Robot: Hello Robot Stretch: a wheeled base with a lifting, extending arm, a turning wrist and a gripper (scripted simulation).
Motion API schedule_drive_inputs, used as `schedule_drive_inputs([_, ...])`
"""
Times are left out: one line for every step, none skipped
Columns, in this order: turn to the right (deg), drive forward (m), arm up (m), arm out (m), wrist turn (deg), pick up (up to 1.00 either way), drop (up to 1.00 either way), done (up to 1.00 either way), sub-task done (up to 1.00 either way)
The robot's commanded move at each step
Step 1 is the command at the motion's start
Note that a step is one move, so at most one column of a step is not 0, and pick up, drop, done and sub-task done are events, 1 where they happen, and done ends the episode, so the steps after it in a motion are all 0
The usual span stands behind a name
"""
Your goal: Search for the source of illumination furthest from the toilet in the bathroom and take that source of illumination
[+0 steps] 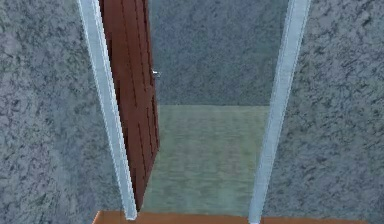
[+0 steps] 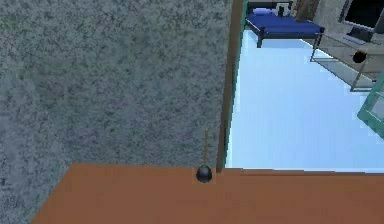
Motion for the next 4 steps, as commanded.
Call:
schedule_drive_inputs([45.0,0.0,0.0,0.0,0.0,0.0,0.0,0.0,0.0])
schedule_drive_inputs([45.0,0.0,0.0,0.0,0.0,0.0,0.0,0.0,0.0])
schedule_drive_inputs([45.0,0.0,0.0,0.0,0.0,0.0,0.0,0.0,0.0])
schedule_drive_inputs([30.0,0.0,0.0,0.0,0.0,0.0,0.0,0.0,0.0])
